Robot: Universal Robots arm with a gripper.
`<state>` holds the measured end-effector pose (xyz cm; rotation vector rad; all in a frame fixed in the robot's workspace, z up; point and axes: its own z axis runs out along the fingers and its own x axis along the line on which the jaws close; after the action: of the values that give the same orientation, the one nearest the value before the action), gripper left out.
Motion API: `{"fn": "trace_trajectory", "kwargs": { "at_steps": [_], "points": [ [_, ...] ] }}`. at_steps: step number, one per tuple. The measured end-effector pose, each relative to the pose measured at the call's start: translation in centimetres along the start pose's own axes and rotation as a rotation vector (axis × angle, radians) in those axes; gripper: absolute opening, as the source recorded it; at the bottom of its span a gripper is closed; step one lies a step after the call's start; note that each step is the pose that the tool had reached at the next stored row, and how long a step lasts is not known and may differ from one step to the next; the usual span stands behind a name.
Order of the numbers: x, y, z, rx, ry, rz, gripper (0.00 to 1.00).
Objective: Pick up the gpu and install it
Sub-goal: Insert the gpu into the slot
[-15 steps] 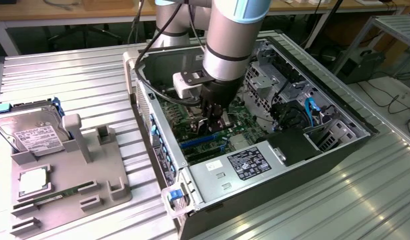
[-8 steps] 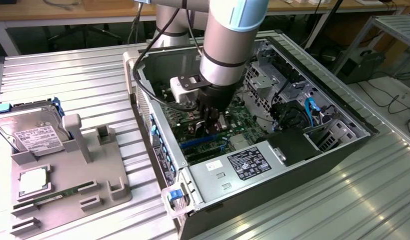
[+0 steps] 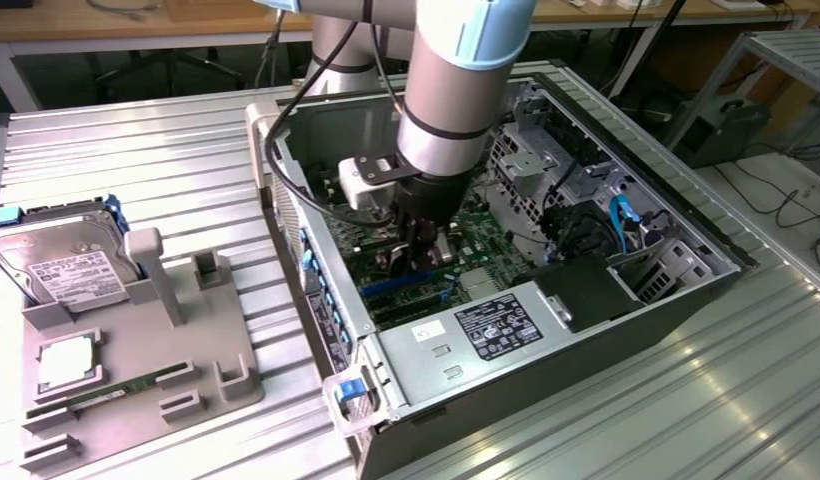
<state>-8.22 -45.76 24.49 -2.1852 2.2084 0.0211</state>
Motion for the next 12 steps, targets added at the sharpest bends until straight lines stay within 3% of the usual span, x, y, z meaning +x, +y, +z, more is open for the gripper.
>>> {"fn": "trace_trajectory", "kwargs": {
  "at_steps": [5, 8, 10, 12],
  "points": [
    [0.01, 0.29, 0.28, -0.0003, 0.0000, 0.000, 0.27],
    [0.01, 0.26, 0.29, -0.0036, -0.0001, 0.000, 0.27],
    [0.01, -0.32, 0.28, -0.0177, 0.0002, 0.000, 0.27],
    [0.01, -0.60, 0.29, -0.0263, 0.0001, 0.001, 0.27]
  ]
}}
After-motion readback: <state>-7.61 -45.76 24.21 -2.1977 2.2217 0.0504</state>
